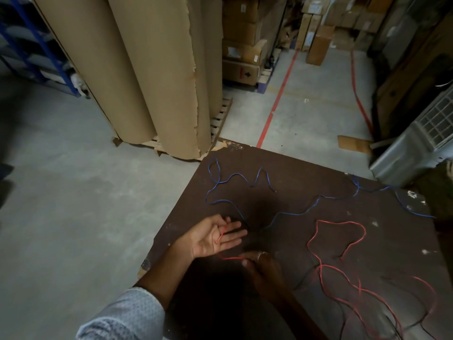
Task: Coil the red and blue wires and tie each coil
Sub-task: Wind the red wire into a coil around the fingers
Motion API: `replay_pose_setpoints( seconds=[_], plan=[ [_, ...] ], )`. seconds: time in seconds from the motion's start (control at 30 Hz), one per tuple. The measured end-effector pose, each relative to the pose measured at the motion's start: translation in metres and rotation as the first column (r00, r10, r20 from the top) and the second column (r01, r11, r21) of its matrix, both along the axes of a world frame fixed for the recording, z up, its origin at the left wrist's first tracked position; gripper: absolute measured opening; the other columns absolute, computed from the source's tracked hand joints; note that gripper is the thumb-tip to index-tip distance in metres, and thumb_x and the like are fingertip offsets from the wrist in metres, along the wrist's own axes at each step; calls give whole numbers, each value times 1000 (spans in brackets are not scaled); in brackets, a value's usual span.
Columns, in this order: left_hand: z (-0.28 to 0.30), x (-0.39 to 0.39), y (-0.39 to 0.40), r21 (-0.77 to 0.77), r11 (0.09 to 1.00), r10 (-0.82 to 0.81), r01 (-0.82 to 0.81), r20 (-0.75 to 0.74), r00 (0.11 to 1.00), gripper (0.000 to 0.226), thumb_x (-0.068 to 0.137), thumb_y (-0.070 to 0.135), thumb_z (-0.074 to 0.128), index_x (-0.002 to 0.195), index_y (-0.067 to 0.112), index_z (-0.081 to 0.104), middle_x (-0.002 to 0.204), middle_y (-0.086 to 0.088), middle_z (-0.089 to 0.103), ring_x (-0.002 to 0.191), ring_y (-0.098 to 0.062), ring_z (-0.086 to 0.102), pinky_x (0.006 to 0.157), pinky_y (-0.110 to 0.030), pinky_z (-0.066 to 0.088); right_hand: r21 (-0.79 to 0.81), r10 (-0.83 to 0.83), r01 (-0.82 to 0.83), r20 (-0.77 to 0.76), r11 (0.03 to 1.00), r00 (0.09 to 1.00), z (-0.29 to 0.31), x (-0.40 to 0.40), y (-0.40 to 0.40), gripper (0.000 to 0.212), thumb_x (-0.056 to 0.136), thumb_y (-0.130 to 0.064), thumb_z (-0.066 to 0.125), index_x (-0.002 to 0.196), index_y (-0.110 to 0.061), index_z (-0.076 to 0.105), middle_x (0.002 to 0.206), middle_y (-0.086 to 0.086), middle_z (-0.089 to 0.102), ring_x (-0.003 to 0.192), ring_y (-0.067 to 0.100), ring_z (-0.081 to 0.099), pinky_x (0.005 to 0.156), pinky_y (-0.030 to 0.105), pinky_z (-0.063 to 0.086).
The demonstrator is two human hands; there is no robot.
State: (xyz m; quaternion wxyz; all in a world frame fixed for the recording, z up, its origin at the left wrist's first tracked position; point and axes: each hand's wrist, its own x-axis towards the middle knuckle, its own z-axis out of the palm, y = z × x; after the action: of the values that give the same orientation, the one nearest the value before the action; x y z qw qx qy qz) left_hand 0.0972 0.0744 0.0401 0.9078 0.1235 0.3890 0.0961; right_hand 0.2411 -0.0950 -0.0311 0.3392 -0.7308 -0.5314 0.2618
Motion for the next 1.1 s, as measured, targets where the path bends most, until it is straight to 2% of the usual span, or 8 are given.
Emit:
replay_pose_setpoints(
  seconds=[0.2,0.33,0.43,0.67,0.8,0.9,0.97,1.1],
  plan=[
    [28,28,-14,147,986,-69,79,-71,995,17,88,20,43,75,20,53,53,4,39,41,-13,39,48,-24,41,66,-52,62,-148,996,988,18,17,-18,19,94,-42,59,100,-32,75,86,-14,68,82,7,66,76,27,52],
    [41,41,-21,242,970,1,16,-69,998,35,104,37,38,76,21,52,46,8,26,33,-7,22,38,-20,23,-47,-166,164,-470,985,867,49,26,-35,13,89,-40,65,91,-30,72,75,1,66,61,13,60,54,24,49],
    [60,51,-29,315,937,177,-149,-64,982,28,106,28,40,93,15,61,49,6,45,36,-7,41,40,-21,42,-150,-163,92,-580,984,798,58,29,-45,7,97,-17,63,100,-15,68,70,1,64,50,9,53,43,23,42],
    [79,63,-34,513,815,274,-269,68,959,23,108,13,34,117,5,54,114,-19,73,110,-31,69,101,-44,50,-186,-1,-86,-422,979,907,90,39,-73,8,98,-22,63,98,-24,70,60,-1,69,45,10,57,47,23,46],
    [82,67,-45,672,731,209,-117,-57,976,21,106,12,38,104,7,58,92,-13,77,84,-27,75,81,-37,59,-30,63,-66,-79,997,995,127,58,-86,58,80,-80,53,86,-26,73,85,-9,74,75,2,68,67,18,51],
    [96,69,-62,764,637,74,101,-191,979,24,104,11,37,93,8,58,70,-9,70,54,-20,67,53,-28,53,135,53,-64,83,989,995,154,77,-81,39,88,-62,59,71,-27,60,72,-21,65,70,-9,61,68,7,44],
    [106,70,-73,820,506,-9,268,-305,952,28,103,12,35,89,9,58,61,-7,63,43,-16,55,40,-24,38,206,46,-95,229,974,972,174,89,-75,35,94,-56,53,84,-24,66,80,-10,66,76,8,66,71,30,54],
    [124,73,-93,794,459,-129,399,-384,914,38,104,28,38,77,16,62,51,2,41,42,-10,29,44,-24,17,339,-3,-92,269,936,963,211,117,-65,8,88,-29,66,96,-31,69,93,-3,68,84,19,67,71,38,55]
  ],
)
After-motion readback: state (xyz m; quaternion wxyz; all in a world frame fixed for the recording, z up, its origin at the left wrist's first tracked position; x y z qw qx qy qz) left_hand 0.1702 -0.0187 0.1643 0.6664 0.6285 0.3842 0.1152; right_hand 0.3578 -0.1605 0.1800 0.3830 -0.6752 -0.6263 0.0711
